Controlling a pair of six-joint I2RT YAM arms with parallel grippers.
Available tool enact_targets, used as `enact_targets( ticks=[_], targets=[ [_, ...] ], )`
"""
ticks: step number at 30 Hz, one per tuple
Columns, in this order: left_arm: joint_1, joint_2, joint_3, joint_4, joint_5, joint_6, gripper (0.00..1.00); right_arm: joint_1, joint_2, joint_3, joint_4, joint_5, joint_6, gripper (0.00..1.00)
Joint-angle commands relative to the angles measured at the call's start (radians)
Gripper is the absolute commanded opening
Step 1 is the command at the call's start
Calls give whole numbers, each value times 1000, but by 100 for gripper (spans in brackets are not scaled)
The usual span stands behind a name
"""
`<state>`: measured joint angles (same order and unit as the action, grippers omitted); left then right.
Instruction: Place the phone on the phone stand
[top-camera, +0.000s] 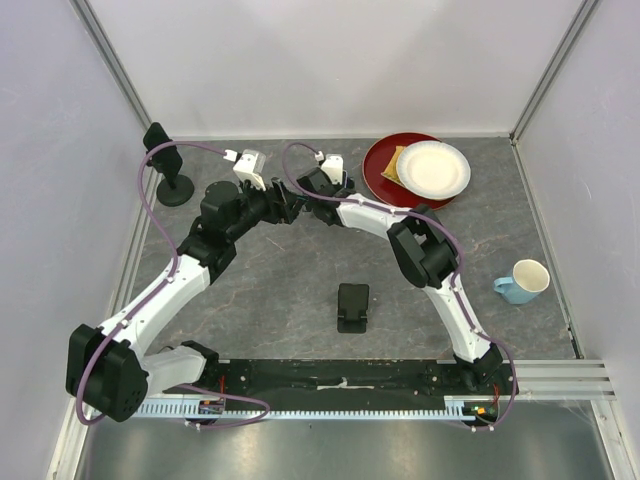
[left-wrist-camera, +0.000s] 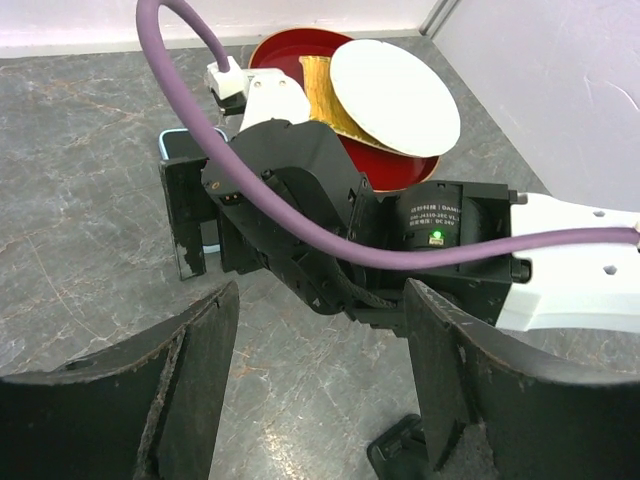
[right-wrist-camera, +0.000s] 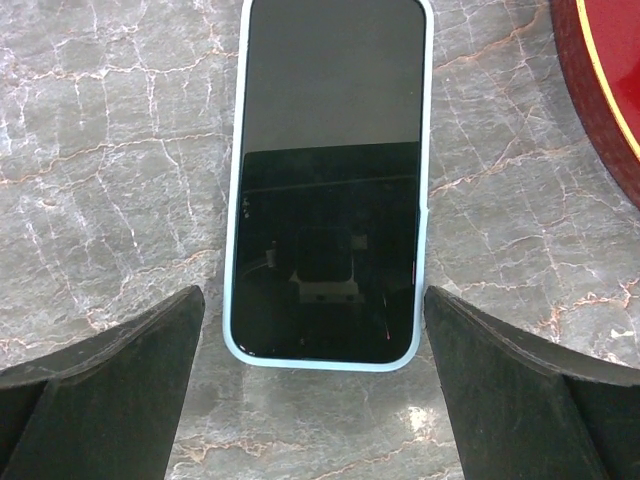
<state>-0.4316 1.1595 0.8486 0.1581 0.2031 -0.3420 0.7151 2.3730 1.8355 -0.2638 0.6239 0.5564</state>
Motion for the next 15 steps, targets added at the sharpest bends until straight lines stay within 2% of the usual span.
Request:
enact_targets(
  ticks=[1, 9, 15],
  targets=[
    [-1, 0, 7, 18, 22, -31, 72, -29, 9, 2, 23, -29, 36, 97],
    [-1, 2, 9, 14, 15, -31, 72, -40, 44, 48, -23, -49, 16, 95],
    [-1, 3, 10, 11, 15, -37, 72, -48, 104, 136, -109, -85, -19, 89]
  ],
)
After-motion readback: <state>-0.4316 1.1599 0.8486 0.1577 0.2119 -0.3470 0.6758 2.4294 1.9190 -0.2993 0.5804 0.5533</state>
